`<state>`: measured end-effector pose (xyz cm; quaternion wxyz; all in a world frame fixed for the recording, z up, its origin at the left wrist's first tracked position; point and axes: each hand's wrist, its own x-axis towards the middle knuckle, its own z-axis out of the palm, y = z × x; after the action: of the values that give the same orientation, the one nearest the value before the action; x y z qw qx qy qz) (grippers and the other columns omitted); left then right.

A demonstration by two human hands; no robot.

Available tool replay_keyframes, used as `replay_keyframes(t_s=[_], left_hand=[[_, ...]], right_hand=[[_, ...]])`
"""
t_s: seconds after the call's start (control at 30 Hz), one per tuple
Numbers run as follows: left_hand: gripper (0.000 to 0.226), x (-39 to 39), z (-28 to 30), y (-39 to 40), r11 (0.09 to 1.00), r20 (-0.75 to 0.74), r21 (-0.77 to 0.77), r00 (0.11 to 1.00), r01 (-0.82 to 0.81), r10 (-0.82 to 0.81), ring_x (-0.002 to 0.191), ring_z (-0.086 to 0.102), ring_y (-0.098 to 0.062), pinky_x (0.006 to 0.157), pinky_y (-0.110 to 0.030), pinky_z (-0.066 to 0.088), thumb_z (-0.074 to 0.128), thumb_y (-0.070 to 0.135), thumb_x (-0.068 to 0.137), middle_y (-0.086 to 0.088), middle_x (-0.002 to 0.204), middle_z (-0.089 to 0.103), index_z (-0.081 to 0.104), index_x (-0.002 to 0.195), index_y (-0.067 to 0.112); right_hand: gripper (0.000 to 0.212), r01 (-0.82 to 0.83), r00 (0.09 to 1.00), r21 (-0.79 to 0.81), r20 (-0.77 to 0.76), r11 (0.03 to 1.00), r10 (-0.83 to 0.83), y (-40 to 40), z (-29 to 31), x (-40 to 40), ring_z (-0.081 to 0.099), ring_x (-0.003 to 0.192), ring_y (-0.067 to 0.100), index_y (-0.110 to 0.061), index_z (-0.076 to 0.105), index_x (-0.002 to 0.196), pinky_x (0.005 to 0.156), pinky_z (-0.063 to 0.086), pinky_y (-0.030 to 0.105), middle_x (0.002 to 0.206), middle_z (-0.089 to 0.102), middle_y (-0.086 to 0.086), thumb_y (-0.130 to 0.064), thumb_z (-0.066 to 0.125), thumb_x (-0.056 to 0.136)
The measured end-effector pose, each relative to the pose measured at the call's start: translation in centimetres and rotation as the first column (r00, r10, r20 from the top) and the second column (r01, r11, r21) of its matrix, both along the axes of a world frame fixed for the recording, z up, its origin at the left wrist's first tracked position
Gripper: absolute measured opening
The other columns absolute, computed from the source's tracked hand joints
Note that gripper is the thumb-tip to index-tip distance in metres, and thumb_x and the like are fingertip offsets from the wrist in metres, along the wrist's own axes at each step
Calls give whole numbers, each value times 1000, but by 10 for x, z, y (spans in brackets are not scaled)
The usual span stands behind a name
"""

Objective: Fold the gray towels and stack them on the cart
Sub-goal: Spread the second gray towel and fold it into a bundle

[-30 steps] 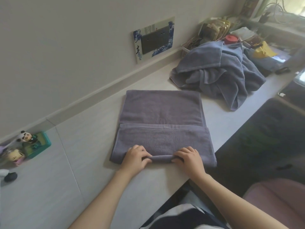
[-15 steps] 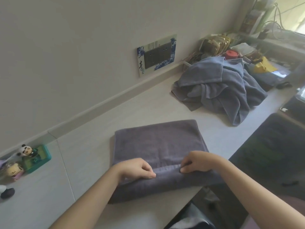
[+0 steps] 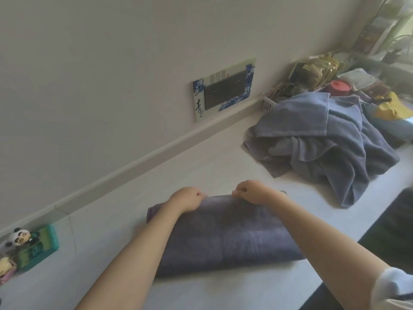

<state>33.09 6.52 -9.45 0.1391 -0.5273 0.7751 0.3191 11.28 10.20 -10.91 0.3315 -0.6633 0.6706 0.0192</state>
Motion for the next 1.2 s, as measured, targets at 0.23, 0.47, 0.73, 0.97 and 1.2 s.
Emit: replay_keyframes(t_s=[0.23, 0.47, 0.73, 0.97, 1.2], left_hand=[[31, 6, -47, 5, 970, 75, -212, 992, 119, -106, 115, 47, -26, 94, -38, 38, 41, 41, 97, -4, 121, 55, 53, 111, 16], [32, -9, -61, 38, 837, -24, -544, 998, -55, 50, 113, 53, -29, 102, -44, 36, 39, 24, 94, -9, 121, 58, 58, 116, 12], [68, 21, -93, 79, 886, 93, -463, 993, -19, 70, 139, 32, -34, 109, -61, 9, 35, 57, 83, -5, 152, 34, 39, 144, 25], [74, 57, -89, 69, 905, 116, -374, 958, -203, 263, 146, 11, -30, 108, -64, 17, 15, 65, 83, 0, 158, 16, 25, 148, 31], [57, 74, -59, 82, 624, -181, -291, 682, -725, 708, 120, 45, -39, 96, -45, 42, 62, 31, 86, -21, 130, 48, 43, 135, 8]], right_hand=[[39, -128, 972, -60, -208, 990, 113, 1, -23, -2, 55, 103, 26, -19, 57, 109, 76, 37, 32, 113, 61, 4, -51, 53, 87], [31, -91, 933, -339, -358, 936, -39, 22, -31, 21, 54, 109, 28, -17, 54, 114, 94, 33, 37, 116, 61, 4, -37, 44, 93], [62, 52, 962, -407, -226, 912, -156, 85, -74, 31, 16, 144, 21, -37, 26, 145, 115, 3, 42, 155, 22, -3, -62, 26, 89], [72, 256, 879, -286, -328, 923, -345, 75, -68, 2, -11, 145, 27, -42, 3, 147, 112, -11, 52, 159, -5, 1, -69, 1, 80], [50, 530, 795, -297, 501, 794, -343, 103, -45, 70, 4, 142, 0, -29, 21, 144, 115, 5, 14, 154, 14, -10, -37, 34, 96]])
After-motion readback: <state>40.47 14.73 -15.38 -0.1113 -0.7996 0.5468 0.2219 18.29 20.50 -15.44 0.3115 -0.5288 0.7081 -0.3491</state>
